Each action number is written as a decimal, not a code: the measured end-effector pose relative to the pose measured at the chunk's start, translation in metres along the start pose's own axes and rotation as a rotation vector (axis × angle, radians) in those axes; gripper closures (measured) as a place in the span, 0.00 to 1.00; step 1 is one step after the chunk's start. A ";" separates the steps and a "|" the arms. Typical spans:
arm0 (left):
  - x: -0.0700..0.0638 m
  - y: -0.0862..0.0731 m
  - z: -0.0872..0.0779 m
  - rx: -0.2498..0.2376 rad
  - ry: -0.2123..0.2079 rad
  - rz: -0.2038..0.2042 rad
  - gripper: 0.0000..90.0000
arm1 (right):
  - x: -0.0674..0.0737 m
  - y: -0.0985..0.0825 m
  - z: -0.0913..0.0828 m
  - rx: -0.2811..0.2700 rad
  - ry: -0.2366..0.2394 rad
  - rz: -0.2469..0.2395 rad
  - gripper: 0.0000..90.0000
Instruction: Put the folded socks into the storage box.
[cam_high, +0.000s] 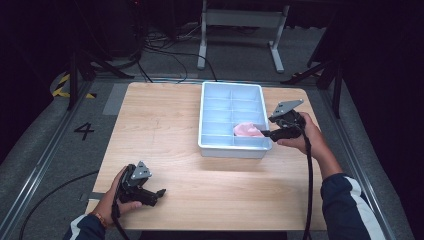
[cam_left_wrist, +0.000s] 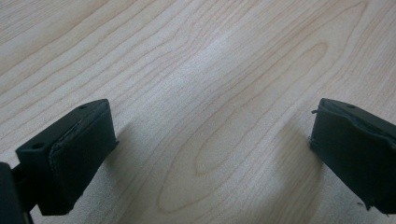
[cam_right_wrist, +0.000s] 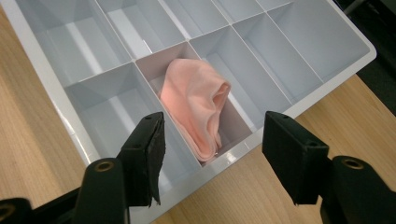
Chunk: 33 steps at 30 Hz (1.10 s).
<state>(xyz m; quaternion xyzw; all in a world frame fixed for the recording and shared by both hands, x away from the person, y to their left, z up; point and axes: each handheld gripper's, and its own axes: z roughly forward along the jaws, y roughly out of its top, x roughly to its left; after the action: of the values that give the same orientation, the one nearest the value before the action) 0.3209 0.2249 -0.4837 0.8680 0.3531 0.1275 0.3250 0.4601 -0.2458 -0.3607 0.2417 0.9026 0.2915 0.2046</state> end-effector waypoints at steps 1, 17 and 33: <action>0.000 0.000 0.000 0.000 0.000 0.000 0.00 | 0.000 0.000 -0.001 -0.004 -0.005 -0.004 0.44; 0.000 0.000 0.000 0.000 0.000 -0.002 0.00 | 0.019 -0.013 -0.021 -0.033 -0.027 -0.045 0.42; 0.000 0.000 0.000 0.000 0.002 -0.002 0.00 | 0.035 -0.037 -0.037 -0.063 -0.024 -0.031 0.42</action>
<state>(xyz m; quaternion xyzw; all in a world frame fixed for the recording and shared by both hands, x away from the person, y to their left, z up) 0.3206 0.2248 -0.4837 0.8676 0.3543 0.1282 0.3246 0.4017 -0.2685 -0.3642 0.2245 0.8941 0.3138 0.2274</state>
